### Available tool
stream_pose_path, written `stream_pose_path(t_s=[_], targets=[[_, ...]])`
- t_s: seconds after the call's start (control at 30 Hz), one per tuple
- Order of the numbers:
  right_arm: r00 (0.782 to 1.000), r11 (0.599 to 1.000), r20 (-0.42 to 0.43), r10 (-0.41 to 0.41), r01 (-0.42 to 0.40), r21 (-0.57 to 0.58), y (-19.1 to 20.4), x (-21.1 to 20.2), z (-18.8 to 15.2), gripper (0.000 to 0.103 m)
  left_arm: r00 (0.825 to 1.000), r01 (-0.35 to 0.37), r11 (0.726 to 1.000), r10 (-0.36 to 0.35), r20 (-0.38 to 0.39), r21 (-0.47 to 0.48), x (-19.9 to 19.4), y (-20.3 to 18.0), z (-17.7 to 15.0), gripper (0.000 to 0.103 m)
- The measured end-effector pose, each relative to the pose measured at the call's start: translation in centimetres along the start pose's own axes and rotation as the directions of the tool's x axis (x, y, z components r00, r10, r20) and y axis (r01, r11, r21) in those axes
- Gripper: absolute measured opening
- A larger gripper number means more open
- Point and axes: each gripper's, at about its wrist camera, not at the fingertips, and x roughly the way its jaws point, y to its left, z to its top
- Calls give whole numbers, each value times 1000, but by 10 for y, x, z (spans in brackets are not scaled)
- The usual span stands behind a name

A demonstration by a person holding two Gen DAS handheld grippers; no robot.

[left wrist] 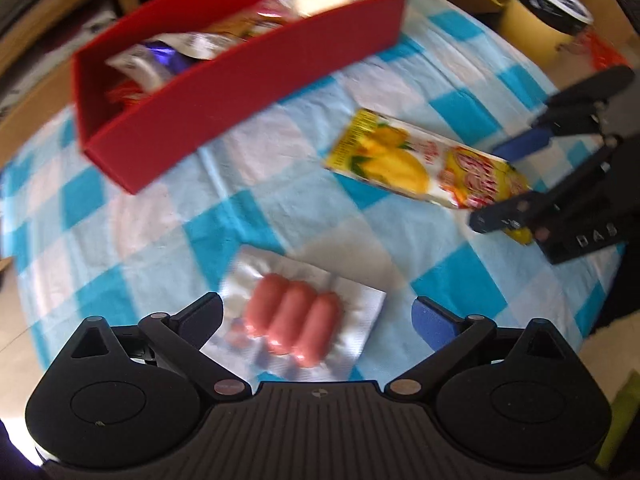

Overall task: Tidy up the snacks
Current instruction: 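Grasp the sausage pack with left gripper while right grasps the yellow mango pouch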

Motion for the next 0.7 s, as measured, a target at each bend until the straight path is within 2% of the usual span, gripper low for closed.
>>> stream_pose_path(t_s=[0.07,0.17,0.2,0.27,0.37,0.5,0.63,0.7], targets=[[1000,1000,-3,6,-6,1,1,1,2,73,1000,9,999,-8,-15,47,7,-2,-1,102],[1000,1000,-9,13,-13,0,4,2,4,73,998,-52,995,54,-22,87,16,1,-2,102],[1000,1000,-12,16,-16,1,5,3,4,73,998,-56,995,57,-7,79,15,5,-2,102],[999,1000,-20,27,-27,5,5,5,5,73,1000,-11,999,11,11,47,11,15,-2,103],[999,999,-29,33,-33,8,5,8,7,73,1000,16,1000,-16,-10,27,19,22,0,103],[999,999,-27,34,-34,4,6,8,8,73,1000,24,999,-24,-1,45,20,16,0,103],[999,1000,-18,31,-31,-2,6,7,8,73,1000,-9,1000,9,-7,0,19,12,-2,101],[1000,1000,-9,25,-25,-9,6,4,7,73,999,-31,999,30,-9,-26,16,10,-4,96]])
